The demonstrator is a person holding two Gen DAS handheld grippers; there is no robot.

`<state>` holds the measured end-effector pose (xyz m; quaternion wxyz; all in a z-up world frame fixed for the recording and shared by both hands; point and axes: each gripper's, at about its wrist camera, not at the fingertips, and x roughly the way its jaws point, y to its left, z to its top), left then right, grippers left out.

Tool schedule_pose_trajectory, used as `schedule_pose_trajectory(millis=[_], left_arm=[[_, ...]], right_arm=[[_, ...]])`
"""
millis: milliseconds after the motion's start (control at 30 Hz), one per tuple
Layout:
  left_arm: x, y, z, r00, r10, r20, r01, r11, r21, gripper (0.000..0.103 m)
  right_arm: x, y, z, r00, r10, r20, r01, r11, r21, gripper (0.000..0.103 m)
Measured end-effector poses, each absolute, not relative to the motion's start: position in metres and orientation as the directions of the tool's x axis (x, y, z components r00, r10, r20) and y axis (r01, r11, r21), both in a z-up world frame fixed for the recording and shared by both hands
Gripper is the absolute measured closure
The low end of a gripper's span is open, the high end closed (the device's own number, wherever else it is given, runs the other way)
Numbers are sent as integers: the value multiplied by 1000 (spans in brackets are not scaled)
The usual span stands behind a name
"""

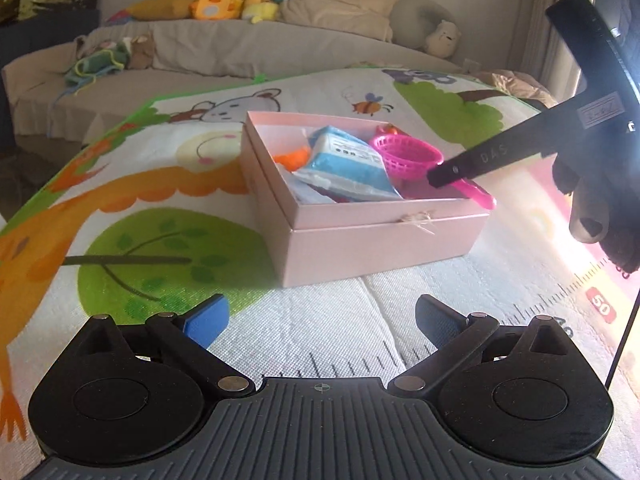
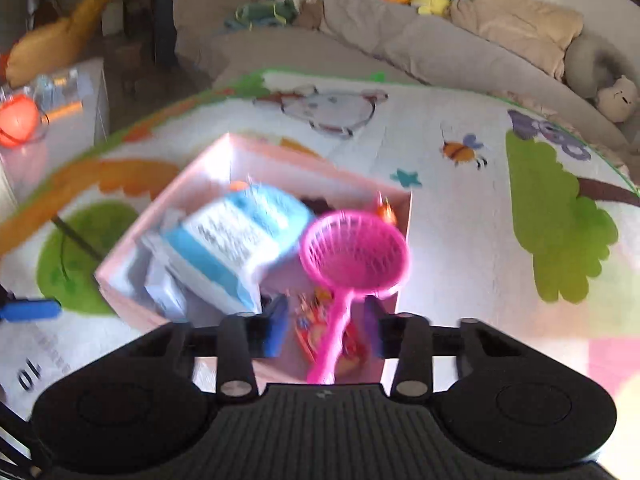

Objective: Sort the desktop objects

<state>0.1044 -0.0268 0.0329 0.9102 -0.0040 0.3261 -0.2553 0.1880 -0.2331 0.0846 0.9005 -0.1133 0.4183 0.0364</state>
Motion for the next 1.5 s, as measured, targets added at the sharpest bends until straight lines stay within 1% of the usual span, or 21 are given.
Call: schedule_pose_trajectory(millis=[33,67,133,200,300,367,433,500,567,633,700,767,833,900,967,1033,1133,1200,1333,1433,1500], left_arm=[[104,-27,33,658,-462,-594,457,873,-172,1],[104,-26,34,658,-458,-598,451,875,-173,1],[103,-25,35,662,-449,-600,444,880,-169,1],[102,-25,37,666,-436,-606,441,885,-153,0],[97,-26,38,677,-403,-616,426,897,-119,0],[94,-27,39,681,-391,-619,420,901,-107,0],[91,-29,38,670,-394,-629,421,900,-116,0],[90,-33,35,662,-389,-640,407,904,-129,0],[86,-38,32,681,-352,-642,372,922,-110,0],[77,-43,30,728,-295,-619,328,942,-64,0],[71,-45,29,758,-254,-601,291,956,-37,0],[68,-46,25,753,-240,-613,281,959,-31,0],[65,-49,20,739,-229,-634,273,961,-28,0],[65,-54,15,733,-224,-643,270,962,-27,0],[66,-62,12,731,-226,-643,276,961,-24,0],[70,-71,7,733,-210,-647,272,962,-4,0],[75,-77,5,744,-187,-641,250,968,8,0],[75,-78,4,748,-181,-639,244,970,11,0],[74,-78,4,747,-182,-639,244,970,9,0],[74,-78,4,747,-183,-639,244,970,8,0],[73,-78,4,747,-183,-639,244,970,8,0]], right_arm=[[190,-236,81,633,-20,-774,-158,975,-155,87],[195,-241,79,625,-7,-781,-144,982,-124,88],[204,-246,76,627,20,-779,-121,990,-72,89],[214,-246,72,643,28,-765,-114,992,-59,89],[225,-248,62,617,41,-786,-95,995,-23,89],[219,-251,59,613,45,-789,-82,997,-7,89],[199,-255,65,649,45,-759,-70,998,-1,89],[167,-259,77,719,27,-695,-50,999,-13,82],[130,-264,87,764,59,-643,-50,998,31,53],[100,-266,85,767,101,-634,-56,994,90,42],[73,-265,73,752,114,-650,-49,992,117,34],[51,-264,57,741,110,-662,-30,991,131,15],[36,-265,41,740,90,-667,4,991,137,11],[26,-267,27,732,63,-678,33,991,127,10],[22,-269,19,736,41,-676,52,992,116,0],[18,-268,14,753,-2,-658,73,994,81,0],[23,-267,7,757,-106,-644,115,993,-27,0],[31,-272,2,722,-95,-685,121,993,-10,0],[30,-270,0,730,-103,-676,129,992,-11,0],[23,-268,-4,757,-110,-644,138,990,-6,0],[23,-269,-4,759,-106,-642,139,990,0,0]])
